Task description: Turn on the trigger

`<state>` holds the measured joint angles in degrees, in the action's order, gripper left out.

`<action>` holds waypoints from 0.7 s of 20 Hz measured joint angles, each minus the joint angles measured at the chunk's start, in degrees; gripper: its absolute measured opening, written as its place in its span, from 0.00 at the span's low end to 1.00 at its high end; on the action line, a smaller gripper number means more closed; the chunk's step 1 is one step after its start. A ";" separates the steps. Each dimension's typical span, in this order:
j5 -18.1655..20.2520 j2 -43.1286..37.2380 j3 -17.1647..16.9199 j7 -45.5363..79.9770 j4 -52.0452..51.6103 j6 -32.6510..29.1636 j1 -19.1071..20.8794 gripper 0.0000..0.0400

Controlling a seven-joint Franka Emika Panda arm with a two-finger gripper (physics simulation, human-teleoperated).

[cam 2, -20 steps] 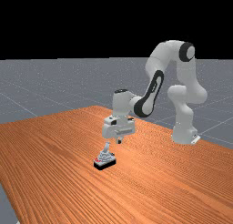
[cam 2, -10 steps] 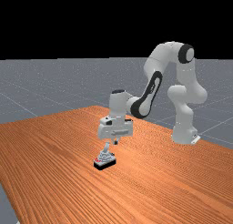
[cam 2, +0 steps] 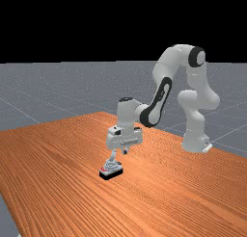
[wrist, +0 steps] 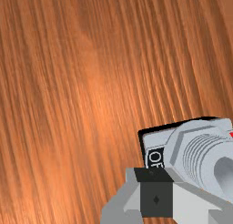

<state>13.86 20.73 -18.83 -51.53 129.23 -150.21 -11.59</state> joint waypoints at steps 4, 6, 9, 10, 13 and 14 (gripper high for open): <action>1.72 1.11 0.33 1.06 0.75 -2.89 0.15 0.00; 1.83 1.20 0.31 0.45 0.60 -2.81 0.62 0.00; 1.77 1.32 0.82 -2.53 0.28 -2.66 1.77 0.00; 1.79 1.37 0.75 -2.27 0.22 -2.63 1.73 0.00; 1.72 1.54 1.11 -3.71 -0.15 -2.46 2.17 0.00; 1.65 1.96 1.45 -4.83 -0.91 -2.11 2.54 0.00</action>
<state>15.51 22.69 -17.39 -56.36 128.32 -152.32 -9.05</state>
